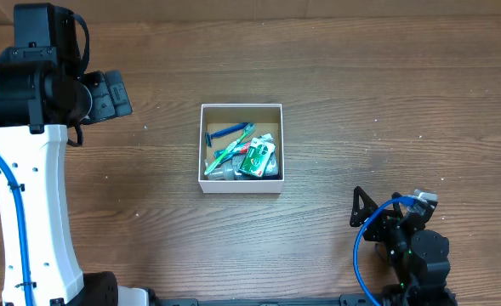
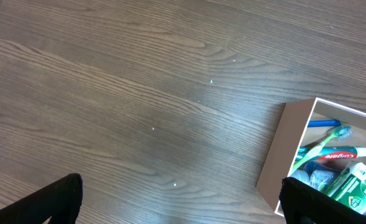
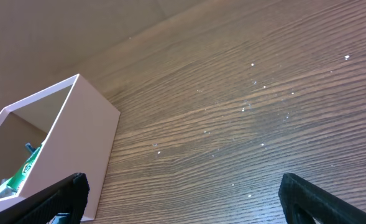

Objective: Pack container

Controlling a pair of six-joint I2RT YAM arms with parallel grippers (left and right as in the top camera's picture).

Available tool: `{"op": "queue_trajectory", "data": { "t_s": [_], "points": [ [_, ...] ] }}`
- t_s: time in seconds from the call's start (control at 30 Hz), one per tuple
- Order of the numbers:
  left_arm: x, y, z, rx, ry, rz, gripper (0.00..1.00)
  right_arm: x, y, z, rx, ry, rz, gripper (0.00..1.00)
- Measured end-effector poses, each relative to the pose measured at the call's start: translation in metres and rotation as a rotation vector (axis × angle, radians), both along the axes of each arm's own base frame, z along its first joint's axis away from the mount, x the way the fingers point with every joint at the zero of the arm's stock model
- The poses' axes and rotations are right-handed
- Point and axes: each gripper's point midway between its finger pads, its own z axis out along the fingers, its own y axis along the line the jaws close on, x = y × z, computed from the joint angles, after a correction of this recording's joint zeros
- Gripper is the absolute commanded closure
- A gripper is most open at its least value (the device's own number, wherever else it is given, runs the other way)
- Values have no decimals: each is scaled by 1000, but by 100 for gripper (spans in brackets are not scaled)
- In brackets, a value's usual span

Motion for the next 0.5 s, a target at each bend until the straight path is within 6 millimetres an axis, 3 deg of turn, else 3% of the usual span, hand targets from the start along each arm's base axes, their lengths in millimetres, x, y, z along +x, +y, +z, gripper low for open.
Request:
{"op": "queue_trajectory", "data": {
  "t_s": [0.17,0.27,0.4,0.43,0.5],
  "points": [
    [-2,0,3,1,-10,-1,0,0,0,0,0,0,-1,0],
    [-21,3,20,48,-65,-36,0,0,0,0,0,-2,0,0],
    [-41,5,57,115,-340,-69,0,0,0,1,0,-3,0,0],
    [-53,4,52,130,-380,-86,0,0,0,0,1,-3,0,0],
    [-48,1,45,146,-496,-121,0,0,0,1,1,-3,-1,0]
  ]
}}
